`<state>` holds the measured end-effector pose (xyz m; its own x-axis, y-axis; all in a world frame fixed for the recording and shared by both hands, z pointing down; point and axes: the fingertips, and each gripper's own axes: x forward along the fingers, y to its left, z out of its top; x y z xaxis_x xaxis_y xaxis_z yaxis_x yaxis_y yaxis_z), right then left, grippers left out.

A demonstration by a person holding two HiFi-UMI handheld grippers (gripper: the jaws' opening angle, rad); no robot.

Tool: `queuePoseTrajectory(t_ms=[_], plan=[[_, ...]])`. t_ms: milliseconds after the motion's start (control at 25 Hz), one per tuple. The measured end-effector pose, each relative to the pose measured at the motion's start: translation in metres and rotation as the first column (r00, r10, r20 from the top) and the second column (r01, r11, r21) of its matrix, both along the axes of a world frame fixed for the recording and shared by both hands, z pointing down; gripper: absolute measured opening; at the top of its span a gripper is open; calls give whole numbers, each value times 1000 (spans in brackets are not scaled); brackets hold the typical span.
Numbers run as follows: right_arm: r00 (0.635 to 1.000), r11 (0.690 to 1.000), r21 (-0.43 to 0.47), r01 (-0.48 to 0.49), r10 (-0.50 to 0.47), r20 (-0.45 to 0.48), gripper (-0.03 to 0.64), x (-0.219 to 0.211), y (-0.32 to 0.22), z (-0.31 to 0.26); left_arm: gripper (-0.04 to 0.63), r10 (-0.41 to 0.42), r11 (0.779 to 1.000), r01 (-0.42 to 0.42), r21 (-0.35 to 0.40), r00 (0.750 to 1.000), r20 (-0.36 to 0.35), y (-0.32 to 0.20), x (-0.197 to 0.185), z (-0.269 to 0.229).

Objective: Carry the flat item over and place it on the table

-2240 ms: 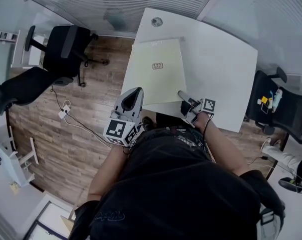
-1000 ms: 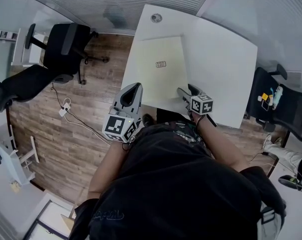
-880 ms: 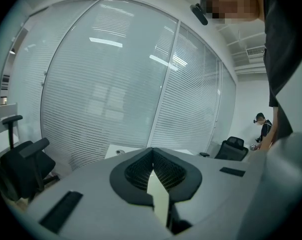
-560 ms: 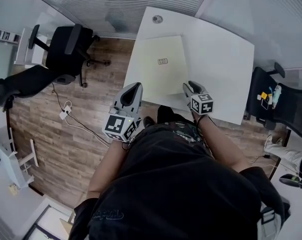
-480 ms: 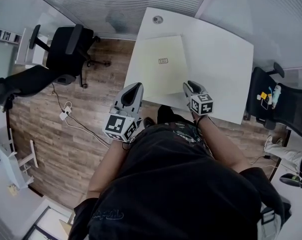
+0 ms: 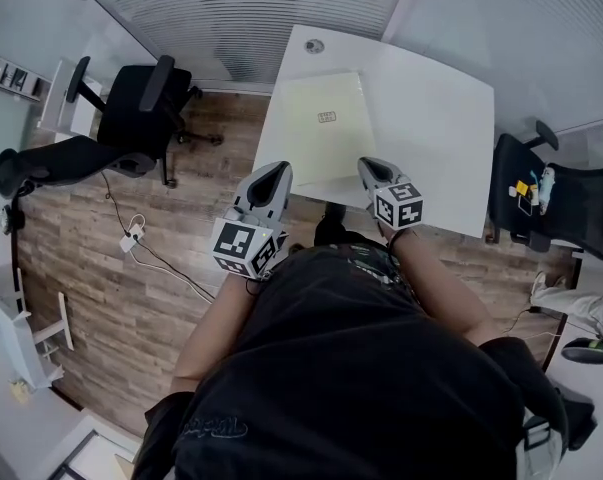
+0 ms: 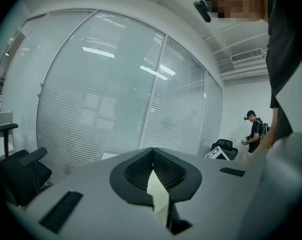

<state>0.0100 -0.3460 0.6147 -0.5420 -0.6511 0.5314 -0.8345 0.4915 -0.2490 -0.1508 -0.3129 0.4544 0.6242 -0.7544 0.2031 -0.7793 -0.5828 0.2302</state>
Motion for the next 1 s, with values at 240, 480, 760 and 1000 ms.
queuePoseTrajectory(t_ms=[240, 480, 760, 1000], plan=[[1000, 996, 88, 15, -16, 12, 21, -18, 22, -36, 14, 18, 1000, -18, 22, 1000, 9, 30, -10, -8], [998, 994, 105, -4, -2, 57, 21, -28, 57, -57, 14, 57, 998, -57, 10, 998, 2, 67, -18, -9], [997, 995, 96, -17, 10, 71, 21, -16, 90, -74, 14, 26, 1000, -25, 19, 1000, -10, 89, -36, -17], [996, 994, 108, -8, -2, 90, 21, -3, 105, -91, 14, -1, 999, 1, 42, 1000, 1, 102, -34, -18]])
